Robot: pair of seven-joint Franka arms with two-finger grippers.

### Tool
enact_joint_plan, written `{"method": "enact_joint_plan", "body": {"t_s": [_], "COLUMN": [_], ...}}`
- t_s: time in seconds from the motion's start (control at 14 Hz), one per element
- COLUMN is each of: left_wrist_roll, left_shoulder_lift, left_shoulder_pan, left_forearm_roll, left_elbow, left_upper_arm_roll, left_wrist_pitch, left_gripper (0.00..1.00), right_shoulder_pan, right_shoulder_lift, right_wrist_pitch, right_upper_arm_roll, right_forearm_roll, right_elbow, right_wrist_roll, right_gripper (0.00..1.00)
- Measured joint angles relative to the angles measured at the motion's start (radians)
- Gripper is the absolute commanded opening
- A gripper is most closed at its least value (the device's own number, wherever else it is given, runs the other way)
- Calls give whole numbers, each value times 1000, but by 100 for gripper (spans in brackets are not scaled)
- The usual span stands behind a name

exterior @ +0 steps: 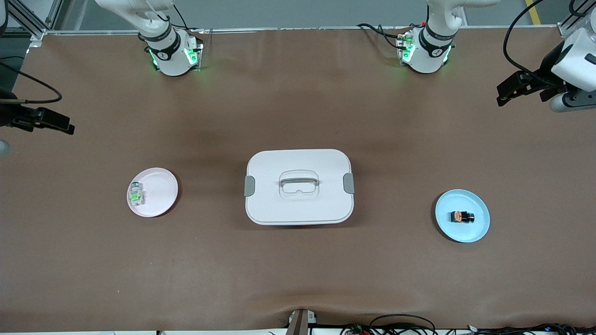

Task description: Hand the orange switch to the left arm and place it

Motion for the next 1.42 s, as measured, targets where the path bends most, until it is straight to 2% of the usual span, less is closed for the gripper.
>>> {"method": "enact_joint_plan", "body": {"t_s": [0.21, 0.71, 1.0, 1.42], "left_wrist_roll": [0, 0, 0, 0], "left_shoulder_lift": [0, 1, 1, 1], "left_shoulder_pan": [0, 0, 0, 0], "left_forearm_roll": [0, -29, -29, -29], "left_elbow": [2, 15, 16, 17], "left_upper_arm_roll": [0, 1, 1, 1], "left_wrist_pitch": [0, 1, 1, 1], "left_gripper": [100, 100, 100, 100], "right_shoulder_pan": [3, 5, 4, 0], "right_shoulder_lift": [-40, -56, -119, -168], "right_wrist_pitch": [15, 42, 98, 110], "right_upper_arm_roll": [0, 2, 2, 2], "right_forearm_roll": [1, 2, 2, 2], "right_elbow": [-56, -96, -188, -207], "right_wrist_roll": [0, 0, 0, 0], "right_gripper": [100, 100, 100, 100]}}
